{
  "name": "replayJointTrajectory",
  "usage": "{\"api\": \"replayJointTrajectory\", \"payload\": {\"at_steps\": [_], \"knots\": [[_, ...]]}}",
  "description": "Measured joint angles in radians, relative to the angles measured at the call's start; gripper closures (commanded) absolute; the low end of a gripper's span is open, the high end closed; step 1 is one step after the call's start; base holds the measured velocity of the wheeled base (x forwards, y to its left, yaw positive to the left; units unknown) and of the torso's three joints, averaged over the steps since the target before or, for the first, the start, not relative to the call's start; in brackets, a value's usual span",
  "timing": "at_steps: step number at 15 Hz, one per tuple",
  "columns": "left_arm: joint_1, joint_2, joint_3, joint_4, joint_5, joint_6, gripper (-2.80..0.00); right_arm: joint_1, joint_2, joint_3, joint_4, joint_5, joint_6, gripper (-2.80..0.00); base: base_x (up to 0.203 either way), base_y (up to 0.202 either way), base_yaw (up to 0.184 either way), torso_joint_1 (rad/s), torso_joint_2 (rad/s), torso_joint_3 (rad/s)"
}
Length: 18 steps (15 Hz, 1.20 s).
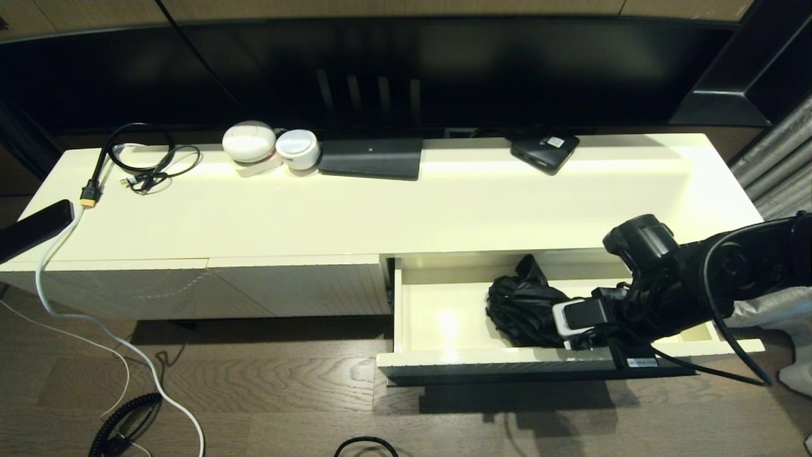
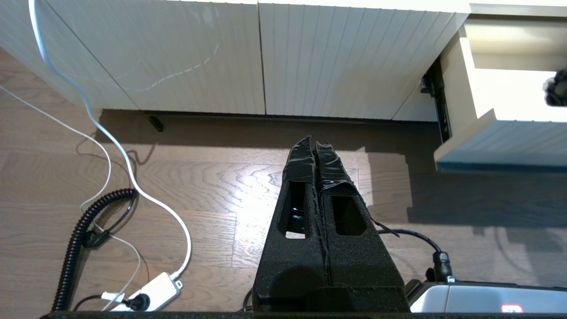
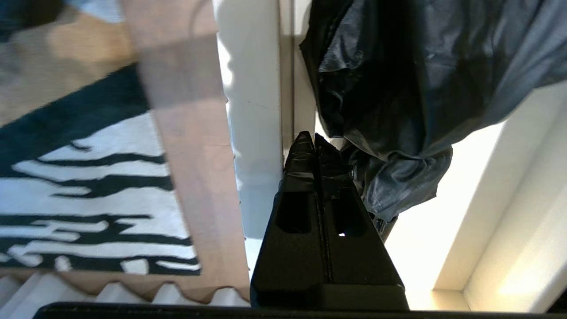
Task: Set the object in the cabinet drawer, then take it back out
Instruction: Open the drawer
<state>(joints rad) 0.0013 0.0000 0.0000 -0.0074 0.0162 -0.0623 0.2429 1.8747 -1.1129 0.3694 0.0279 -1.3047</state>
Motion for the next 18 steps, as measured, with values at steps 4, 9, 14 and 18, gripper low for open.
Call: {"api": "replayJointTrajectory", "payload": {"at_steps": [4, 9, 14, 18], "knots": [[0.0, 0.0, 0.0, 0.0, 0.0, 0.0, 0.0, 0.009, -0.019, 0.089, -0.067, 0.001, 0.002, 0.0, 0.0, 0.0, 0.0, 0.0, 0.0, 0.0], [0.0, 0.0, 0.0, 0.0, 0.0, 0.0, 0.0, 0.009, -0.029, 0.103, -0.092, 0.001, 0.0, 0.0, 0.0, 0.0, 0.0, 0.0, 0.0, 0.0], [0.0, 0.0, 0.0, 0.0, 0.0, 0.0, 0.0, -0.003, -0.072, 0.046, -0.126, -0.007, 0.002, 0.0, 0.0, 0.0, 0.0, 0.0, 0.0, 0.0], [0.0, 0.0, 0.0, 0.0, 0.0, 0.0, 0.0, -0.007, -0.137, -0.038, -0.124, -0.08, 0.03, 0.0, 0.0, 0.0, 0.0, 0.0, 0.0, 0.0]]}}
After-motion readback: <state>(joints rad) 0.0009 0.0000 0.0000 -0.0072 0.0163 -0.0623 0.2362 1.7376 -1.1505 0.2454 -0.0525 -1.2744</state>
